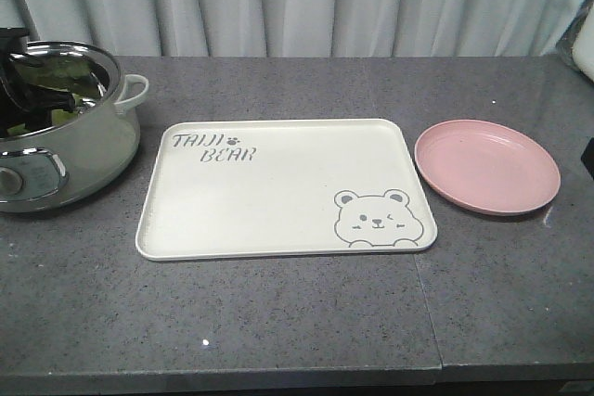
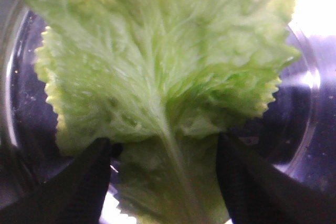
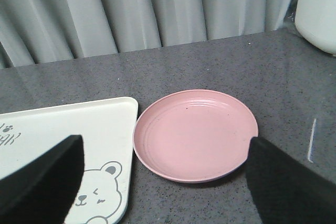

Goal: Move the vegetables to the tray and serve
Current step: 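Reach the left gripper into the pot and grasp a lettuce leaf, then lift the lettuce leaf out and pass it to the right gripper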

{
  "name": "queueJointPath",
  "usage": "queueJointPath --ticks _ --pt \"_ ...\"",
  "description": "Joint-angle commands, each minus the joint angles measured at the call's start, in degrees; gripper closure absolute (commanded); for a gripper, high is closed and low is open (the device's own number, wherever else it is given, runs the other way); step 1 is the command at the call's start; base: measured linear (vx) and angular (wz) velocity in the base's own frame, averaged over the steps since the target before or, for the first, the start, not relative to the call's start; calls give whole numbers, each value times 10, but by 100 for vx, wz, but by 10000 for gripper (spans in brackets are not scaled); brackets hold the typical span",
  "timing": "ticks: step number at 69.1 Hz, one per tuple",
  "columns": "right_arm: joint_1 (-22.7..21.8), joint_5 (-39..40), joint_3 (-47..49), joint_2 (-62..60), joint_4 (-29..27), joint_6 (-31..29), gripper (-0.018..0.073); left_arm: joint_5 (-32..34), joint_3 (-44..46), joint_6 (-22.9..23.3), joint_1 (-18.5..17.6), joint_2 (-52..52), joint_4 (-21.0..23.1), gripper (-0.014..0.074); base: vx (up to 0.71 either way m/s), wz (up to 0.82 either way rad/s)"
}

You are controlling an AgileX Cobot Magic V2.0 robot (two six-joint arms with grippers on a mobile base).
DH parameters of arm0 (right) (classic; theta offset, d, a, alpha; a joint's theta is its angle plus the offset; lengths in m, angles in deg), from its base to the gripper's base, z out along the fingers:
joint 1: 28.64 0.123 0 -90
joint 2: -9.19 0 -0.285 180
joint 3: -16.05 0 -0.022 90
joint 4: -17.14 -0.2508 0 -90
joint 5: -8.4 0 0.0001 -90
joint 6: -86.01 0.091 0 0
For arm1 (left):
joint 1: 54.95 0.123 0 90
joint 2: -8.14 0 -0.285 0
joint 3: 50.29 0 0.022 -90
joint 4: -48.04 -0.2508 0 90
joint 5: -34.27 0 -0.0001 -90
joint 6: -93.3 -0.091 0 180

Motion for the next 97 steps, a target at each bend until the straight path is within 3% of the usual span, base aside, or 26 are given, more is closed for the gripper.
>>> queueJointPath --ticks 1,13,21,40,81,97 --pt "-1 36 20 2 -2 -6 -35 13 8 0 -1 25 4 160 0 0" --pt "-1 27 20 2 -2 -6 -35 -7 5 0 -1 3 5 166 0 0" --pt "-1 24 20 2 -2 -6 -35 -7 4 0 -1 -2 8 220 0 0" --pt "-1 19 20 2 -2 -6 -35 -5 9 -6 -1 -2 7 606 0 0" --pt "-1 19 20 29 -3 -18 -35 91 64 16 -2 128 9 603 0 0" --pt "-1 28 43 38 -20 -22 -35 83 64 12 -2 185 76 603 0 0"
